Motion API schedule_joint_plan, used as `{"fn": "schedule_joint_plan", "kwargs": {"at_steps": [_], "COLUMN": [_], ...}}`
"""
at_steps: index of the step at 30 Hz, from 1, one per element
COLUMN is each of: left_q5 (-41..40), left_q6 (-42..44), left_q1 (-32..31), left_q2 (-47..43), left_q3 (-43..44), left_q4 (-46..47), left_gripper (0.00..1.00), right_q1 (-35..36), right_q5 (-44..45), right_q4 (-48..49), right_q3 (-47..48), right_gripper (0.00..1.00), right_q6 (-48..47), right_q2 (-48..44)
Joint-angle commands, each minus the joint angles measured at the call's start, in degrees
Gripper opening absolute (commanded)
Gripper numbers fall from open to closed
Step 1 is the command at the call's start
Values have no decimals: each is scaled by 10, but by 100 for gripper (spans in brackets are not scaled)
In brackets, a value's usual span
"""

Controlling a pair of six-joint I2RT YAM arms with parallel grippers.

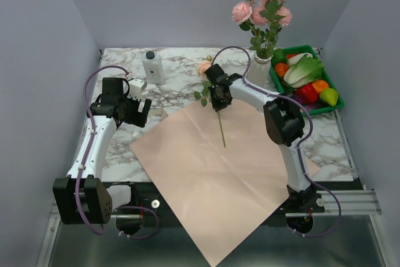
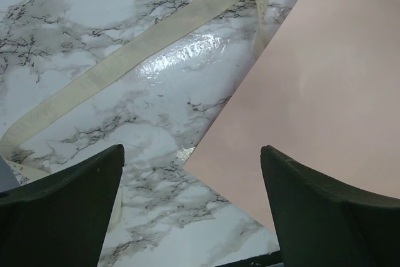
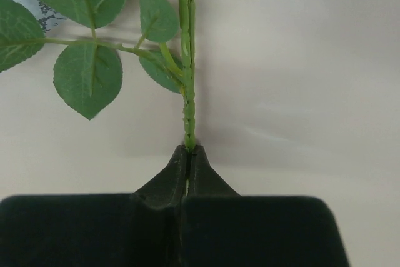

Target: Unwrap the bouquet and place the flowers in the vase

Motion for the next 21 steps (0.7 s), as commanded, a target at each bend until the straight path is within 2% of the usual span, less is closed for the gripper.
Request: {"fn": "schedule_joint_plan", "kwargs": {"at_steps": [1, 6, 15, 17, 20, 21], "left_q5": [6, 17, 42, 43, 42, 41], "left_q6": [-1, -9, -44, -46, -48, -48], "left_q1": [7, 13, 17, 16, 16, 17], "left_q2": [-9, -15, -6, -3, 0, 0], "left_q3": [8, 21, 48, 51, 55, 56], "left_q4": [-7, -17, -35, -36, -38, -38], "left_gripper": [99, 99, 99, 99, 99, 99], "right_q1": [2, 5, 19, 19, 19, 19], "right_q5": [-20, -22, -62, -42, 12, 25], "right_q4": [25, 116, 287, 296, 359, 436], "right_q3": [-19, -80, -145, -130, -136, -161], "right_gripper": [1, 1, 1, 1, 1, 1], "right_q6": [-2, -24, -170, -202, -260, -280], "right_q2": [-51, -163, -407, -435, -490, -507]}}
